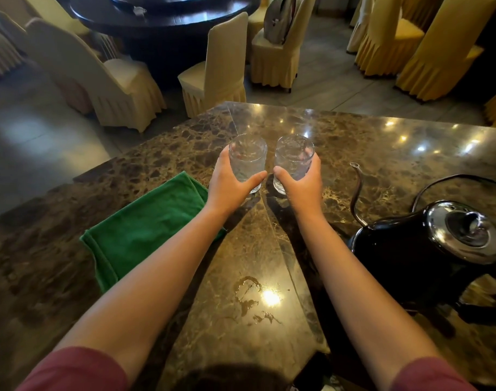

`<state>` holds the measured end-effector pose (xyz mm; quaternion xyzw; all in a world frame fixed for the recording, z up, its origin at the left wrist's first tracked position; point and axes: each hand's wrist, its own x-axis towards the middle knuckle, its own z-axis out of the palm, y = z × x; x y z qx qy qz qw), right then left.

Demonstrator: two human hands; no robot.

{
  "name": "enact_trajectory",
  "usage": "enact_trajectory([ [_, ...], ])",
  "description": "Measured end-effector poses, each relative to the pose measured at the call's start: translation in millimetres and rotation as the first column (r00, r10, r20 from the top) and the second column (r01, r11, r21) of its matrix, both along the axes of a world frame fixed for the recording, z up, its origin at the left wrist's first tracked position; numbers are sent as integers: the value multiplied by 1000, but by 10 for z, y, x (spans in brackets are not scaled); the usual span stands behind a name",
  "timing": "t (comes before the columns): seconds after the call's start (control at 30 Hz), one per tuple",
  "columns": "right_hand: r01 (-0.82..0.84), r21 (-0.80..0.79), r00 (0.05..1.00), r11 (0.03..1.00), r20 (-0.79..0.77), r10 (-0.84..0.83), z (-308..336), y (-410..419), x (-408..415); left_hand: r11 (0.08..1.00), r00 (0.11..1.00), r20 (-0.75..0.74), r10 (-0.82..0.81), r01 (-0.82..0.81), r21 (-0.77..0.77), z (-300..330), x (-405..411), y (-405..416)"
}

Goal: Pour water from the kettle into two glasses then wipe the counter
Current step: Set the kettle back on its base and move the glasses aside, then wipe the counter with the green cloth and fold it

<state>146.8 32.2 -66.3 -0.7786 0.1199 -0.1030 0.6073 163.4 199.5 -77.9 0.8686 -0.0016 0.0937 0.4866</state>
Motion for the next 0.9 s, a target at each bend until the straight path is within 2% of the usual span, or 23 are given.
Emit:
enact_trajectory([
  [0.17,94,85,995,992,-20,-93,143,125,-214,1000,1000,-4,26,-26,-16,99,-166,171],
  [0.33,96,58,995,994,23,-97,237,270,-507,998,998,21,54,-53,-24,252,-444,420],
  [0.4,64,22,995,998,74,-65,291,340,-650,994,993,69,92,-95,50,317,-653,561],
  [0.5,39,-75,987,996,158,-26,290,371,-856,957,978,166,130,-168,237,385,-927,780],
  [0.63,48,-212,969,976,245,6,209,314,-1027,886,957,196,216,-276,373,414,-1237,1040],
  [0.77,-41,-479,897,877,368,243,214,533,-1133,836,938,147,314,-347,425,376,-1639,1398],
  [0.83,-127,-602,854,788,338,396,180,679,-1097,766,908,113,403,-402,501,313,-1728,1552],
  [0.9,-238,-700,810,673,240,536,128,946,-1119,679,870,34,492,-408,610,260,-1893,1773],
])
